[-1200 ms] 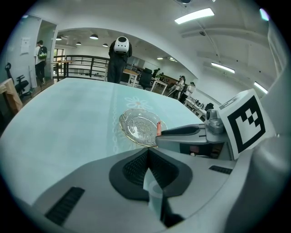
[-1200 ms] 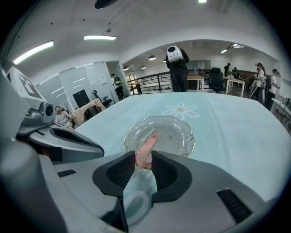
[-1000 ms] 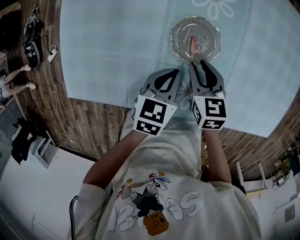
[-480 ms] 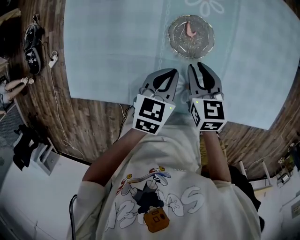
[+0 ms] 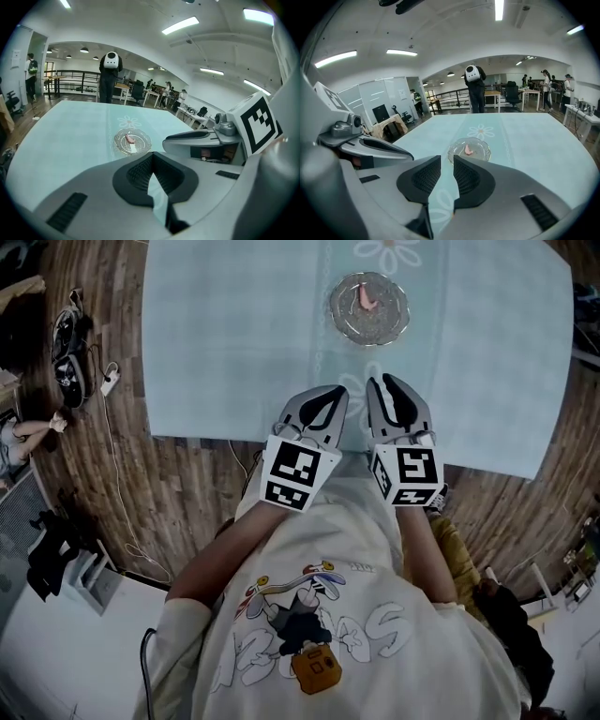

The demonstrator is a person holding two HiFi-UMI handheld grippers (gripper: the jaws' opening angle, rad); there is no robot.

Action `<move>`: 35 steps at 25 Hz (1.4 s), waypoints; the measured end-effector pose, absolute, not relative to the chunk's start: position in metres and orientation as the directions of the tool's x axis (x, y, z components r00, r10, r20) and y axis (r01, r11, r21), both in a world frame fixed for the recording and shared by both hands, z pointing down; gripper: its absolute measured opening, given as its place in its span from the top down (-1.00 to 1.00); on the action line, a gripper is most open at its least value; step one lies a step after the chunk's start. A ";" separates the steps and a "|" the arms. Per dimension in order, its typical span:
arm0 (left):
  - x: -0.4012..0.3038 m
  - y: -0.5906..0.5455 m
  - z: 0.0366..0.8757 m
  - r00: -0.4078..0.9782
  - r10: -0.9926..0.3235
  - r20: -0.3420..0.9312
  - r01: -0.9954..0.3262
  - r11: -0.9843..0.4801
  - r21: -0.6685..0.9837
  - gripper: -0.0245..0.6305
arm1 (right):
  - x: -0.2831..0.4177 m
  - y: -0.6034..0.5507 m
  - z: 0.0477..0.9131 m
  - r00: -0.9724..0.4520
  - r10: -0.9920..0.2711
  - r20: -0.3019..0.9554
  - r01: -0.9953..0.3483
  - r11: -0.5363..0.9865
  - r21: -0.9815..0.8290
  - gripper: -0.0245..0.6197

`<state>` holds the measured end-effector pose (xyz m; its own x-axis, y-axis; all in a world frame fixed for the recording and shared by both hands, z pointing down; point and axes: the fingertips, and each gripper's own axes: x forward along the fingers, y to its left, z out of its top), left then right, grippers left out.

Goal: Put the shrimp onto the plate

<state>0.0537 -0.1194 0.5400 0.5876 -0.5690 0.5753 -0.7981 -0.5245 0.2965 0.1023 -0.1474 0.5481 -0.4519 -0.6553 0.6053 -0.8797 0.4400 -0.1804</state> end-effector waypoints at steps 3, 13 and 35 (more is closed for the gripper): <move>0.050 -0.111 0.526 0.596 -0.583 0.553 -0.793 -0.536 0.290 0.90 | 0.100 -0.136 0.536 -0.446 -0.674 0.589 -0.885 0.430 -0.177 0.62; 0.036 -0.089 0.471 0.625 -0.611 0.485 -0.773 -0.569 0.279 0.90 | 0.095 -0.109 0.477 -0.408 -0.741 0.534 -0.909 0.387 -0.157 0.63; 0.031 -0.095 0.418 0.697 -0.619 0.362 -0.706 -0.681 0.193 0.90 | 0.092 -0.080 0.402 -0.317 -0.870 0.378 -0.947 0.312 -0.077 0.84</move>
<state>0.0306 -0.0947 0.4181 0.6968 -0.6192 0.3621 -0.7059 -0.6814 0.1932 0.0918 -0.0804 0.4016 -0.3173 -0.8698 0.3780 -0.9469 0.3121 -0.0766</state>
